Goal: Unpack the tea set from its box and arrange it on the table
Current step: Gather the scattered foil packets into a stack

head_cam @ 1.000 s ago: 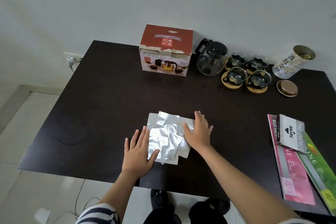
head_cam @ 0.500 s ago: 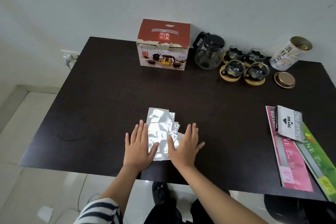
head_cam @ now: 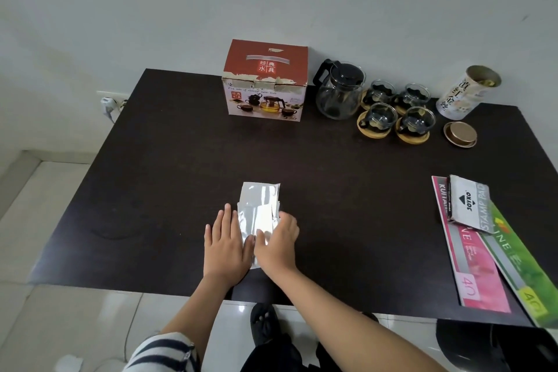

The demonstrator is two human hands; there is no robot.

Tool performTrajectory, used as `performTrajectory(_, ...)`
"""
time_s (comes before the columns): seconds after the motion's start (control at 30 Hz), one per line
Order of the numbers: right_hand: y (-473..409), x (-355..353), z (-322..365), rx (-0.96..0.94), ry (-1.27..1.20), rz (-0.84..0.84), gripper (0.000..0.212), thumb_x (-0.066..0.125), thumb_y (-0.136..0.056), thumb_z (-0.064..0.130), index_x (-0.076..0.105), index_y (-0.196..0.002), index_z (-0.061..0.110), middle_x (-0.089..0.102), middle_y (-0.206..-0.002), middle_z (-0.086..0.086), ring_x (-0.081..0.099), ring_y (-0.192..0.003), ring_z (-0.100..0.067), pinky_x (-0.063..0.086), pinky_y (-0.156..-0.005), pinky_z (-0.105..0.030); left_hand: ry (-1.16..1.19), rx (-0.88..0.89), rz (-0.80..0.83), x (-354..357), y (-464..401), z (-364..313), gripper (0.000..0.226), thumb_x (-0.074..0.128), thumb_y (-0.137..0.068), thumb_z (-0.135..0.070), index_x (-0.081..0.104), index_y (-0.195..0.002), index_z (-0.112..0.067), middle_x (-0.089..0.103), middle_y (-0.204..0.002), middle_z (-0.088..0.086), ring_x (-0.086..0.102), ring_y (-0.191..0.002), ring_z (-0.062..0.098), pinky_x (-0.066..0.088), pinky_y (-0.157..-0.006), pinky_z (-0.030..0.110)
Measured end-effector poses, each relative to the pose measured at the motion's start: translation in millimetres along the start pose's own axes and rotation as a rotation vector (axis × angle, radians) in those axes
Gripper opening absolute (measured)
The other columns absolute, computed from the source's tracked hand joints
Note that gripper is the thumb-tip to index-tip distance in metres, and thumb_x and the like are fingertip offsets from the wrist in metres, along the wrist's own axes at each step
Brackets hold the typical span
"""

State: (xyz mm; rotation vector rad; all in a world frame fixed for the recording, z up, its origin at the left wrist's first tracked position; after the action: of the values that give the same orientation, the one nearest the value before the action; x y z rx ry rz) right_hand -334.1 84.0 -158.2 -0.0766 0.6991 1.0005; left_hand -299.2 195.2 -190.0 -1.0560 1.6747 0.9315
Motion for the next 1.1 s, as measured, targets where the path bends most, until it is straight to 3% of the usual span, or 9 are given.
performTrajectory(0.3,-28.2,-12.3,24.0,0.36,-0.273,0.056,0.049,0.061,-0.077,0.0,0.045,-0.122,0.007,0.062,-0.116,-0.008,0.064,-0.105,-0.026,0.051,-0.082,-0.028,-0.003,-0.004,-0.001,-0.3,1.6,-0.2,0.071,0.023,-0.091,-0.049,0.032,-0.144,-0.001,0.024,-0.155,0.013,0.023,-0.143,0.03,0.024,-0.111,0.052)
performTrajectory(0.5,-32.8,-22.7,21.8,0.26,-0.093,0.232,0.013,0.066,-0.075,0.012,0.063,-0.089,0.012,0.068,-0.091,-0.002,0.068,-0.088,-0.024,0.053,-0.072,-0.03,0.091,-0.029,0.036,-8.6,2.9,-1.5,0.078,0.02,-0.088,-0.057,0.029,-0.146,-0.006,0.016,-0.158,0.007,0.014,-0.145,0.025,0.015,-0.114,0.051)
performTrajectory(0.6,-31.5,-36.5,21.0,0.241,-0.227,0.23,0.015,0.07,-0.077,0.008,0.065,-0.09,0.012,0.071,-0.094,-0.002,0.067,-0.086,-0.019,0.056,-0.08,-0.035,0.321,-0.176,0.063,-18.8,-3.3,-12.7,0.066,0.047,-0.087,-0.05,0.037,-0.142,-0.015,0.014,-0.158,-0.002,0.007,-0.146,0.019,0.001,-0.114,0.051)
performTrajectory(0.67,-30.7,-51.9,18.6,0.224,-0.33,0.235,0.018,0.07,-0.078,0.003,0.064,-0.087,0.018,0.071,-0.09,0.002,0.067,-0.083,-0.014,0.055,-0.077,-0.028,0.443,-0.238,0.041,-29.0,-8.5,-26.7,0.056,0.062,-0.085,-0.036,0.046,-0.134,-0.016,0.027,-0.153,0.0,0.02,-0.142,0.022,0.011,-0.113,0.049)
performTrajectory(0.73,-31.4,-71.4,13.1,0.214,-0.426,0.223,0.022,0.071,-0.077,0.002,0.064,-0.09,0.019,0.07,-0.089,0.004,0.067,-0.085,-0.013,0.054,-0.07,-0.021,0.665,-0.254,0.031,-39.5,-13.8,-45.9,0.049,0.068,-0.081,-0.023,0.051,-0.126,-0.013,0.054,-0.126,0.001,0.05,-0.121,0.016,0.04,-0.098,0.029)
performTrajectory(0.8,-34.6,-93.9,3.7,0.22,-0.514,0.173,0.024,0.072,-0.077,0.001,0.066,-0.093,0.018,0.071,-0.091,0.003,0.068,-0.086,-0.013,0.053,-0.068,-0.021,0.864,-0.281,0.094,-49.0,-19.3,-72.2,0.038,0.067,-0.081,-0.011,0.053,-0.116,-0.013,0.062,-0.098,-0.005,0.064,-0.087,0.002,0.046,-0.066,0.012)
performTrajectory(0.83,-37.0,-106.4,-2.6,0.233,-0.552,0.131,0.026,0.073,-0.077,0.001,0.066,-0.096,0.017,0.071,-0.094,0.002,0.069,-0.087,-0.014,0.053,-0.069,-0.022,0.921,-0.287,0.122,-49.8,-23.7,-86.4,0.036,0.067,-0.08,-0.008,0.054,-0.113,-0.015,0.064,-0.096,-0.004,0.065,-0.082,0.003,0.046,-0.061,0.012)
performTrajectory(1.0,-45.9,-189.1,-54.3,0.347,-0.691,-0.157,0.051,0.083,-0.067,0.012,0.057,-0.111,0.014,0.068,-0.104,-0.004,0.069,-0.088,-0.018,0.06,-0.076,-0.035,1.035,-0.186,0.284,-42.3,-37.6,-189.8,0.037,0.07,-0.079,-0.007,0.058,-0.114,-0.01,0.068,-0.101,0.005,0.069,-0.085,0.018,0.054,-0.066,0.027)
performTrajectory(1.1,-37.7,-257.0,-96.1,0.329,-0.725,-0.365,0.046,0.084,-0.068,0.013,0.058,-0.107,0.015,0.067,-0.102,-0.001,0.067,-0.089,-0.016,0.058,-0.079,-0.034,1.006,-0.069,0.356,-27.8,-33.3,-276.5,0.037,0.07,-0.077,-0.004,0.056,-0.111,-0.013,0.065,-0.1,0.004,0.066,-0.087,0.019,0.054,-0.068,0.029)
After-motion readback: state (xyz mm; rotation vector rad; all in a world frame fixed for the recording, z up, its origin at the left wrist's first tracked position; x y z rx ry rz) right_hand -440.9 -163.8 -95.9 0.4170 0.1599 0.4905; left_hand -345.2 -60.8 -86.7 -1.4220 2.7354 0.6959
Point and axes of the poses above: each hand's wrist, its own y-axis away from the middle knuckle, its own x-axis out of the palm, z = x × y, the point moved 1 cm from there along -y, towards the middle knuckle
